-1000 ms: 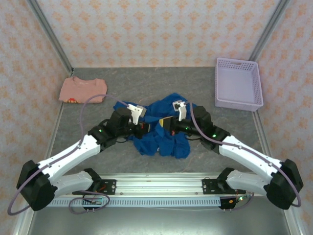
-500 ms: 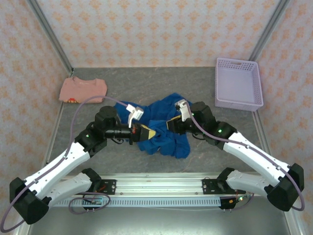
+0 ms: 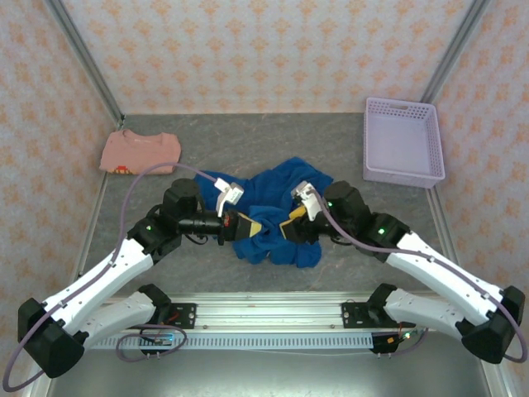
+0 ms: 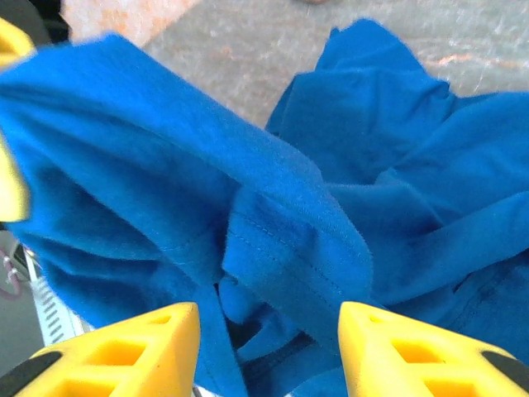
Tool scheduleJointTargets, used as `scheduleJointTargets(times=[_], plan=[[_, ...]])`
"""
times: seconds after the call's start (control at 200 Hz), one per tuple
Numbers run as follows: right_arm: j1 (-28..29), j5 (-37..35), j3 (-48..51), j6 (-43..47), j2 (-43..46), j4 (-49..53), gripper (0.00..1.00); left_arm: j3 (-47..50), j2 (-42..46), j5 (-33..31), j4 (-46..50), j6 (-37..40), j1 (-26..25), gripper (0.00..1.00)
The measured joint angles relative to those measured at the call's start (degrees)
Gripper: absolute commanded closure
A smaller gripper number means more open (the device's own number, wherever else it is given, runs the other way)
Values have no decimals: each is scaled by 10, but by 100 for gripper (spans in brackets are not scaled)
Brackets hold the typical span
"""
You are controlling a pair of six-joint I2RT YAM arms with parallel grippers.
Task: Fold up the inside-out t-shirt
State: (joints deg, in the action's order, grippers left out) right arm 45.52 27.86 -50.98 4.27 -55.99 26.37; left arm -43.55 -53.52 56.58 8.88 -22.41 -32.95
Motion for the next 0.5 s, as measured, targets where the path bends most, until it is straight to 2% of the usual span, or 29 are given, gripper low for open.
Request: scheduleJointTargets(times=[0.105,0.415,0.5], plan=[[1,0,-3,12,-38,-7,57,0,0,0,4,0,0,100],[1,-1,-17,32,-70,-23,100,0,0,-2,14,13,0,100],[1,-4,-19,30,-70,-24,100,0,-1,-6,16,15,0,100]])
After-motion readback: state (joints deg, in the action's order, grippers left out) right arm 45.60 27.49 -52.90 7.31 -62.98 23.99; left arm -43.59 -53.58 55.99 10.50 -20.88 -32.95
